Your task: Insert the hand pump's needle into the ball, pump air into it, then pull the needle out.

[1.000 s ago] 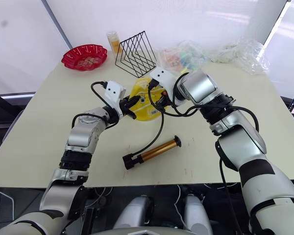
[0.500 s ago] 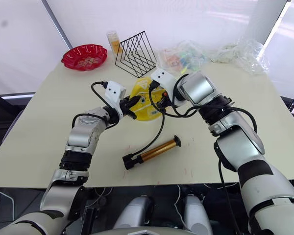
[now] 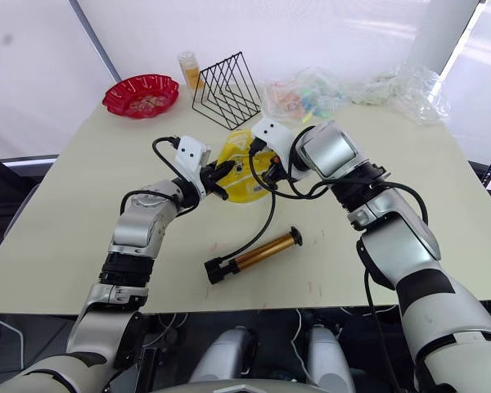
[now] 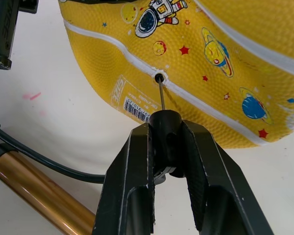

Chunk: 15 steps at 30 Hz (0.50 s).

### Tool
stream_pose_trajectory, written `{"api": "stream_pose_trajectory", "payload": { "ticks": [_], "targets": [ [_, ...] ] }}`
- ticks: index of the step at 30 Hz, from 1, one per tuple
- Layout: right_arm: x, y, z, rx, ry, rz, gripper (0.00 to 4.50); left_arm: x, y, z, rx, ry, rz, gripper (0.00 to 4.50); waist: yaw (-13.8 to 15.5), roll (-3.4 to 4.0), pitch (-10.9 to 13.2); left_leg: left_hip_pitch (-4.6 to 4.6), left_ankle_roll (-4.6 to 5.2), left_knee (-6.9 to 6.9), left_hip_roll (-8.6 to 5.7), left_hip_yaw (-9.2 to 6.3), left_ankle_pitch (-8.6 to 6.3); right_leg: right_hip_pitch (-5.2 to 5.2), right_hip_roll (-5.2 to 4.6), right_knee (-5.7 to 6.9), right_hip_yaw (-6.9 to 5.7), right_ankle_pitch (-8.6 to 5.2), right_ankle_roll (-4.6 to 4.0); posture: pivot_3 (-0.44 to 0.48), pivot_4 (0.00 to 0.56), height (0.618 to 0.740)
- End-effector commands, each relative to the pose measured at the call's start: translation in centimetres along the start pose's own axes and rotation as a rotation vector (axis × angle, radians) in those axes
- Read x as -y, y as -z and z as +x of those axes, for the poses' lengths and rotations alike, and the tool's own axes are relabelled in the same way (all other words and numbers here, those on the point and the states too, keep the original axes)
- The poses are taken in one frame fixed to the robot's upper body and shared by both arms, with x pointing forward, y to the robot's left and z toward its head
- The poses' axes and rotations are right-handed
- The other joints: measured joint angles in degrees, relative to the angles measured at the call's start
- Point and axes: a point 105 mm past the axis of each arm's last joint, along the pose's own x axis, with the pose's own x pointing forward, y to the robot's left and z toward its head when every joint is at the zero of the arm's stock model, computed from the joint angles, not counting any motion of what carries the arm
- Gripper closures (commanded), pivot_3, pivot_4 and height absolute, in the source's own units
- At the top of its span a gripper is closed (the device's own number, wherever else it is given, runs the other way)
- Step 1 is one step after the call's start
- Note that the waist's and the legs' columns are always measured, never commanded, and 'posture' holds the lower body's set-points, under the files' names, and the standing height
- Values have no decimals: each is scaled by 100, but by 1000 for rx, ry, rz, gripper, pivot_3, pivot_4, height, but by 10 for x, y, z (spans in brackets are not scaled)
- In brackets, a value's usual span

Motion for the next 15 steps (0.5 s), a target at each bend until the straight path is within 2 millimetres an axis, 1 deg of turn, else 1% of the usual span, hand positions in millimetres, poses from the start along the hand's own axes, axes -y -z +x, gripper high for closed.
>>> {"api": "stream_pose_trajectory", "payload": {
  "ticks": [1,9,15],
  "targets": [
    [-1,-2,-1,-2,7,-28,4192,11,-3,1,13,38,0,4482,0,0,0,0,0,0,0,0,0,0,0,0,0,0,0,0,150,737],
    [4,2,-2,-19,28,-18,4192,10,-1,1,8,36,0,4482,2,0,0,0,0,0,0,0,0,0,0,0,0,0,0,0,150,737],
    [2,1,2,-32,25,-21,4192,13,-2,1,12,47,5,4482,1,0,0,0,0,0,0,0,0,0,0,0,0,0,0,0,150,737]
  ]
}}
